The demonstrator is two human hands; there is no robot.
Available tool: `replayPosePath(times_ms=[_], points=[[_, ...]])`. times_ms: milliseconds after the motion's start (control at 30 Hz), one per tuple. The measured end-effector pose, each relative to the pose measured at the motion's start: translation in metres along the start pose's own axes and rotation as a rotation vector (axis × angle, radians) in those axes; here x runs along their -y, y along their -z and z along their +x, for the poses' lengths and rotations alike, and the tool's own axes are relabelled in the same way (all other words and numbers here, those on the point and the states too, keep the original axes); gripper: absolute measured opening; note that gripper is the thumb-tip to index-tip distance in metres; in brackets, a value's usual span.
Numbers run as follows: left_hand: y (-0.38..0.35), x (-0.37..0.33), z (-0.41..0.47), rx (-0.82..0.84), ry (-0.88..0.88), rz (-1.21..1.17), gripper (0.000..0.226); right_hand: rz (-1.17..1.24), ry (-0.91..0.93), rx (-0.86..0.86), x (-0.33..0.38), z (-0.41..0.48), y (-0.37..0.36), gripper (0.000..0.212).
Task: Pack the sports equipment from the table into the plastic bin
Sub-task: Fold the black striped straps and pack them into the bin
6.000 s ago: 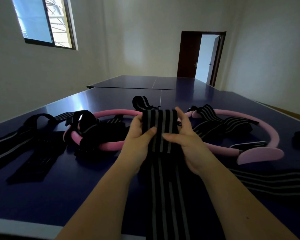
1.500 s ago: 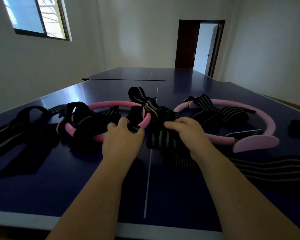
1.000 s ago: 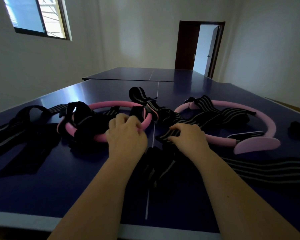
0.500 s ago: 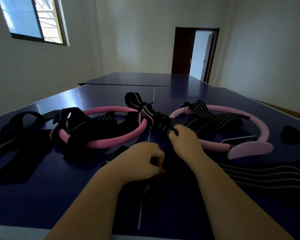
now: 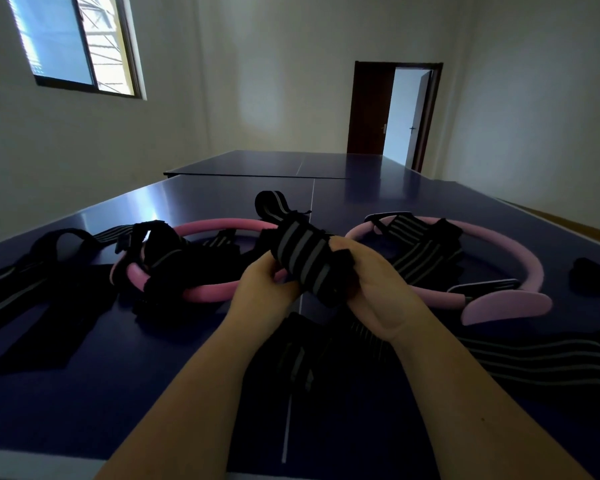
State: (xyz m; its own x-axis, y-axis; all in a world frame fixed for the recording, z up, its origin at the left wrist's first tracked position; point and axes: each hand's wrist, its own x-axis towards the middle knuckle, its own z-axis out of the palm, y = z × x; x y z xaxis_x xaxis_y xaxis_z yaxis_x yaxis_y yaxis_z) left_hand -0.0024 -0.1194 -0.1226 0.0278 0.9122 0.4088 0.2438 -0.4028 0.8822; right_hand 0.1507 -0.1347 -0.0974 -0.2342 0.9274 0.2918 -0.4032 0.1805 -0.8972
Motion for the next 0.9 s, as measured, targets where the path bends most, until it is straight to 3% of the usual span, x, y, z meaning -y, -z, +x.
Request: replayPosePath(times_ms=[100, 167, 300, 333, 367, 433, 500, 533, 633, 700, 767, 900], points=[[-0.001, -0.002, 0.001, -0.104, -0.014, -0.112, 0.017, -0.132, 0.078, -0.088, -0.006, 0.006, 0.002, 0.044], [-0.004, -0.016, -0.001, -0.112, 0.111, -0.165, 0.013, -0.283, 0.122, -0.103, -0.008, 0.006, 0.004, 0.054], [-0.004, -0.027, -0.012, -0.122, -0.023, -0.49, 0.011, -0.444, 0.22, -0.038, -0.011, 0.001, 0.003, 0.025], [-0.002, -0.029, -0.01, -0.171, -0.002, -0.621, 0.003, -0.492, 0.242, -0.019, -0.012, 0.0, 0.002, 0.017], [0.0, -0.028, -0.011, -0.198, 0.038, -0.737, 0.009, -0.54, 0.26, -0.011, -0.014, 0.001, 0.002, 0.016], [0.004, -0.025, -0.007, -0.19, 0.107, -0.875, 0.02, -0.568, 0.322, -0.014, -0.014, 0.0, -0.001, 0.04], [0.005, -0.024, -0.006, -0.209, 0.066, -0.834, 0.017, -0.509, 0.313, -0.039, -0.013, -0.001, -0.002, 0.058], [0.006, -0.021, -0.005, -0.226, 0.033, -0.796, 0.015, -0.498, 0.297, -0.066, -0.012, -0.002, -0.002, 0.056], [0.006, -0.02, -0.005, -0.168, 0.089, -0.824, 0.025, -0.556, 0.286, -0.165, -0.009, -0.002, -0.006, 0.02], [0.003, -0.023, -0.007, -0.065, 0.14, -0.865, 0.039, -0.537, 0.272, -0.18, -0.008, -0.002, -0.006, 0.011], [-0.005, -0.023, -0.01, -0.003, 0.115, -0.727, 0.032, -0.49, 0.244, -0.153, -0.007, -0.004, -0.006, 0.014], [-0.01, -0.013, -0.008, -0.073, -0.071, -0.392, 0.025, -0.422, 0.18, -0.048, -0.012, -0.008, -0.008, 0.027]])
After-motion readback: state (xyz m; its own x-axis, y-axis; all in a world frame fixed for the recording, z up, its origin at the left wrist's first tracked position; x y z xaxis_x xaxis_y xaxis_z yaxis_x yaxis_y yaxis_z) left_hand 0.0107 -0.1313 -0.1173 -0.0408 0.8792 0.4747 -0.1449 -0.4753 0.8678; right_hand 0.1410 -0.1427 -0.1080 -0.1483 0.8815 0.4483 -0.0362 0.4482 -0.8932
